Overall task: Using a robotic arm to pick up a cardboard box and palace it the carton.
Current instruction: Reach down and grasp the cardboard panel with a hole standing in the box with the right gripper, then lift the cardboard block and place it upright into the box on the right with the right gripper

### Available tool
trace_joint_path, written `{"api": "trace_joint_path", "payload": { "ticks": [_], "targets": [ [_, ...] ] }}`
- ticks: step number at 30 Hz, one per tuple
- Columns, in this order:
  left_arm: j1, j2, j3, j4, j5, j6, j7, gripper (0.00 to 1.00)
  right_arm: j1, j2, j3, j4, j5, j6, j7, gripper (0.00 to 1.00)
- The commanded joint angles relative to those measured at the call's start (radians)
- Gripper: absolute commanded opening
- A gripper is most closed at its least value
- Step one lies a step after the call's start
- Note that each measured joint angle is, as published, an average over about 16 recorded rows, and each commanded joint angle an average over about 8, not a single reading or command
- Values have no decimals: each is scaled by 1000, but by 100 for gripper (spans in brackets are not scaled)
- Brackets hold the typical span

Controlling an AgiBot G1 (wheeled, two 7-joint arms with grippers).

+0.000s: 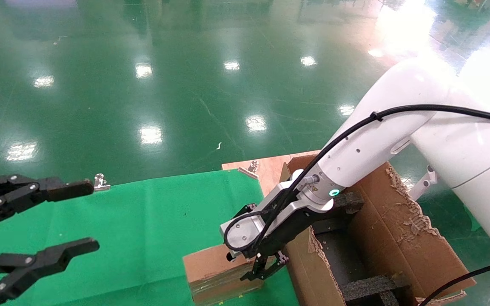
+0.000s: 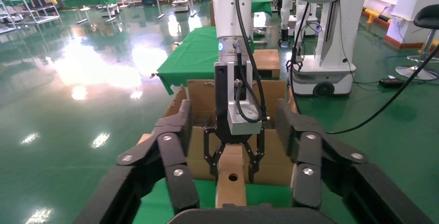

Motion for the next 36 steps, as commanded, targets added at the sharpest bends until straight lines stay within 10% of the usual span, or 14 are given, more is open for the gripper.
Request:
{"api": "trace_joint_path", "payload": {
  "ticks": [1,18,36],
  "targets": [
    [0,0,0,0,0,0,0,100,-1,0,1,0,0,0,0,0],
    [0,0,0,1,0,0,0,100,36,4,5,-20,20,3,-16,0],
    [-1,0,2,1,-1,0,1,100,487,1,-65,-366,169,-18,-278,0]
  ]
}}
